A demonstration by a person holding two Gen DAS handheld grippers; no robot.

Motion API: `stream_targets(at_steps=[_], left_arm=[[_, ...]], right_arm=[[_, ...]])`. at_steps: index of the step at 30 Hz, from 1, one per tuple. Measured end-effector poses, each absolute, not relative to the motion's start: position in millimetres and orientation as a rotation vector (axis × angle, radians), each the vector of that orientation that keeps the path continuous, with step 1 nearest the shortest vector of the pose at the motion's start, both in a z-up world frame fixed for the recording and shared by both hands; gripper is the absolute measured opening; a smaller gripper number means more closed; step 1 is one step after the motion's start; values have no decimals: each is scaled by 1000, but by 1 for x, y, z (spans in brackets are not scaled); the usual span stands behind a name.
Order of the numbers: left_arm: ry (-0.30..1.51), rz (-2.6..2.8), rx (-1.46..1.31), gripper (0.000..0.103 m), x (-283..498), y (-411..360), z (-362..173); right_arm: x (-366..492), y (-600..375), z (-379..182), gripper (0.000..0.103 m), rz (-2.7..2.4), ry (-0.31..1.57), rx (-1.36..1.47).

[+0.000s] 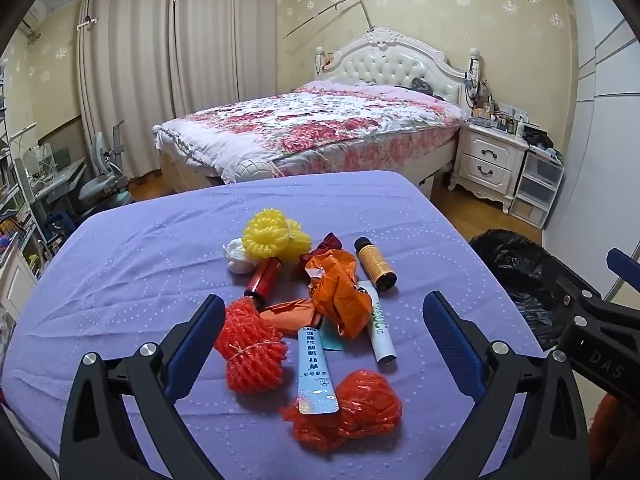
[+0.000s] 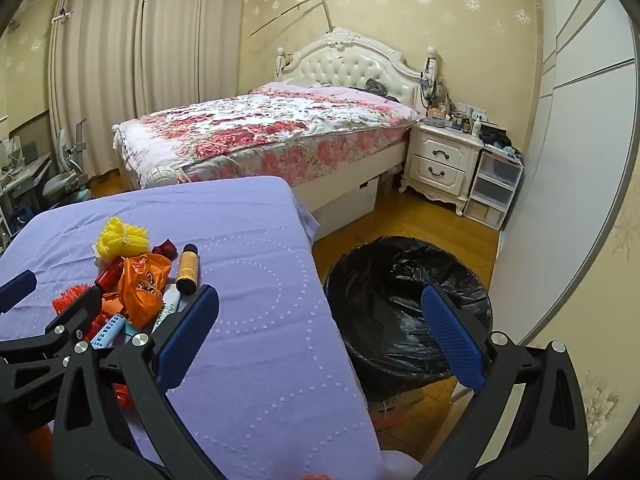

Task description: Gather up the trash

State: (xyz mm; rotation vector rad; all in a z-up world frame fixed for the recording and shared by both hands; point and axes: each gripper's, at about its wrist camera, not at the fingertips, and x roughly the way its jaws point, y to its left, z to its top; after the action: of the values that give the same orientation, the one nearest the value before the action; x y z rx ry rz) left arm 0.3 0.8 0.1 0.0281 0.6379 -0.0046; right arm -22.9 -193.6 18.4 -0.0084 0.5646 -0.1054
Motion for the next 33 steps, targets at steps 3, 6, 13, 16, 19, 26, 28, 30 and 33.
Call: stream_targets(at_steps=[3, 6, 13, 16, 19, 26, 28, 30, 33], left_arm=[[636, -6, 25, 96, 2, 2, 1], [619, -8, 40, 96, -1, 0, 3], [616, -8, 38, 96, -4, -2, 3], [617, -8, 39, 96, -4, -3, 3], [618, -5, 37, 96, -6, -4, 3], [626, 4, 30, 96, -5, -3, 0], [626, 2, 30, 96, -5, -3, 0], [626, 2, 31, 96, -4, -3, 0], [626, 2, 31, 96, -4, -3, 0]], right_arm=[[-24, -196, 18, 99, -108, 561, -5], [-24, -199, 17, 99, -107, 570, 1], [-27, -211, 15, 99, -117, 572, 16], [-27, -210, 15, 99, -117, 574, 18], [-27, -210, 14, 99, -115, 579, 18], [-27, -209, 13, 99, -117, 581, 19], [-27, -210, 13, 99, -116, 580, 19], [-27, -210, 13, 99, -115, 582, 19], [-27, -210, 13, 99, -115, 582, 19]])
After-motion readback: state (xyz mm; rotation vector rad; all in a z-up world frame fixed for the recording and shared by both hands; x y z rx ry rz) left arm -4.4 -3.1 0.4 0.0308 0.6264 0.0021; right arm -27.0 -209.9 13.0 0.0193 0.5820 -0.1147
